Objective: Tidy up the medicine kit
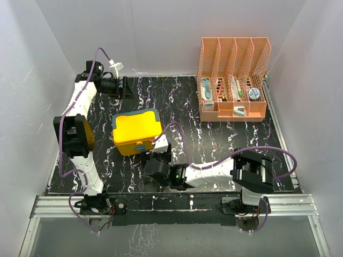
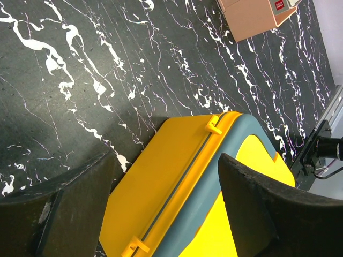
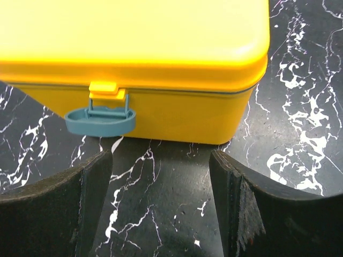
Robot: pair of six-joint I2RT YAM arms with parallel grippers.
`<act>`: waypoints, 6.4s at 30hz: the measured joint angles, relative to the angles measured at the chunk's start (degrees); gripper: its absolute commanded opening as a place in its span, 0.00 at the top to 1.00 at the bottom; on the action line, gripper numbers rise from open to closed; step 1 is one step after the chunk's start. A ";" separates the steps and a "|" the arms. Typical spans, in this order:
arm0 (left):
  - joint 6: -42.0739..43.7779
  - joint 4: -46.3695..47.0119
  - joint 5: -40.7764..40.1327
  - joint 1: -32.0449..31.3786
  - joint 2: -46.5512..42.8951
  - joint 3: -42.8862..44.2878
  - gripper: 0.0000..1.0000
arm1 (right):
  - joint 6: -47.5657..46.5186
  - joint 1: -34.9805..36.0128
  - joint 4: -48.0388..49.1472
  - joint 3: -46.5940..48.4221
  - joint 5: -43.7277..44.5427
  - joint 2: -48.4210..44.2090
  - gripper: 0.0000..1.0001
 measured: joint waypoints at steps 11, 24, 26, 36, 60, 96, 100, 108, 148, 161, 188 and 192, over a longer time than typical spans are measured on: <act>0.50 -0.20 1.31 0.00 0.07 -1.29 0.25 | -1.95 0.20 6.10 0.00 3.87 0.00 0.29; 2.21 -0.72 1.31 0.00 0.07 -4.28 0.25 | -6.27 0.24 9.44 2.01 5.35 1.77 0.28; 2.38 -0.81 1.31 0.00 0.07 -4.59 0.25 | -6.78 0.24 9.94 2.40 5.46 2.67 0.28; 3.67 -1.75 1.53 0.00 0.07 -5.16 0.25 | -9.05 0.24 11.69 2.43 6.56 3.61 0.27; 6.32 -3.54 1.86 0.00 0.07 -6.58 0.25 | -14.16 -0.72 17.79 4.44 8.02 6.97 0.26; 10.12 -6.38 1.99 0.00 -0.96 -7.48 0.26 | 4.55 0.61 12.76 -3.74 6.34 -8.92 0.30; 10.84 -6.71 0.35 -0.15 -1.57 -6.91 0.25 | 13.25 0.98 11.58 -5.81 5.03 -11.13 0.34; 13.46 -5.70 -5.31 -0.42 -4.35 -5.70 0.25 | 23.71 1.75 13.07 -7.10 3.23 -7.02 0.38; 18.27 -4.35 -5.40 -1.57 -6.73 -10.01 0.26 | 51.43 -2.34 28.24 -4.33 0.28 10.78 0.56; 20.20 -3.82 -5.60 -1.55 -7.74 -11.08 0.26 | 56.33 -4.07 27.82 -4.24 -2.71 12.50 0.63; 18.62 -2.99 -6.91 0.07 -8.96 -11.13 0.24 | 48.83 -5.40 28.74 -4.57 -7.21 12.39 0.55; 16.70 -3.17 -7.54 2.05 -8.48 -5.29 0.23 | 44.61 -4.81 27.10 -4.57 -6.64 10.27 0.54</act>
